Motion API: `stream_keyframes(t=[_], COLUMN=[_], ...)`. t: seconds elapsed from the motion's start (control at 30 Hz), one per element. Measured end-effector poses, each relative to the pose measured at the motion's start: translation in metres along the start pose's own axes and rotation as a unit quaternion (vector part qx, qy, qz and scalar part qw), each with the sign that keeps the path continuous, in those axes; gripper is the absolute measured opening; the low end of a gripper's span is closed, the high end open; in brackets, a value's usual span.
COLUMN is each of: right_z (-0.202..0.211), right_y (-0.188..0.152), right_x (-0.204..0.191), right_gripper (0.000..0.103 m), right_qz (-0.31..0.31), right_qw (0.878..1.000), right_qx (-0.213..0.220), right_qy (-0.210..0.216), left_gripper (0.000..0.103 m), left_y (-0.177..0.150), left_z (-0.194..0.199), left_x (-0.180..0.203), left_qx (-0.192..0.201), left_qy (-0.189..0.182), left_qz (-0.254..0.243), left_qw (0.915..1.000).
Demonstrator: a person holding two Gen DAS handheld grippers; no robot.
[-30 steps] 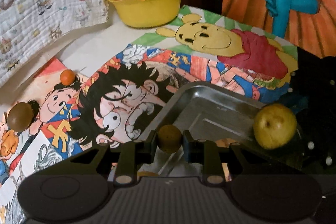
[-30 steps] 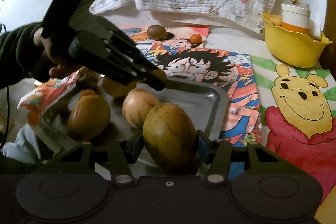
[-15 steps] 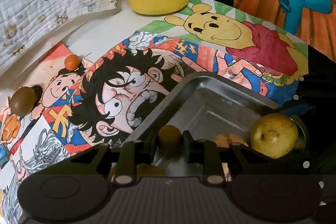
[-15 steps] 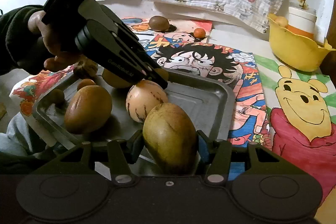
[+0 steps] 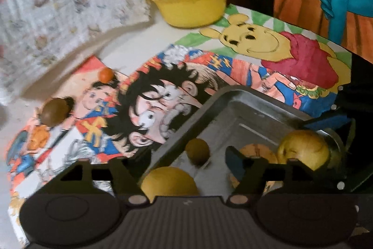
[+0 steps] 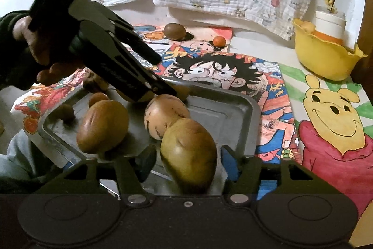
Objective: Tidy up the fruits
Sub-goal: 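Carry the mango and brown fruit onto the tray and open both tools, then withdraw both tools from the tray toward the brown kiwi and kumquat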
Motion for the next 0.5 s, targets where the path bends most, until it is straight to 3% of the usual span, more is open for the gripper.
stream_keyframes(t=[0.27,0.5], right_z=[0.006,0.012], right_y=[-0.003,-0.002], right_x=[-0.015,-0.028], right_gripper=[0.083,0.1], right_qz=[0.008,0.013], right_qw=[1.0,1.0], right_qx=[0.006,0.014], right_qy=[0.002,0.003], left_gripper=[0.098,0.102], left_y=[-0.023,-0.053], left_z=[0.041,0.087], left_x=[-0.014,-0.033], left_qx=[0.031,0.062], left_qy=[0.045,0.069], left_qz=[0.048,0.111], left_qw=[0.9973,0.9895])
Point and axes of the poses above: each gripper's, at about its wrist camera, not at the fingertips, and z roughly against the way its jaws point, x to its right, y to its top, the point moved 8 cm from there along -z, roughly the way its jaws point, and after that the axes turned 13 degrees about y, right-handed, at the moved point
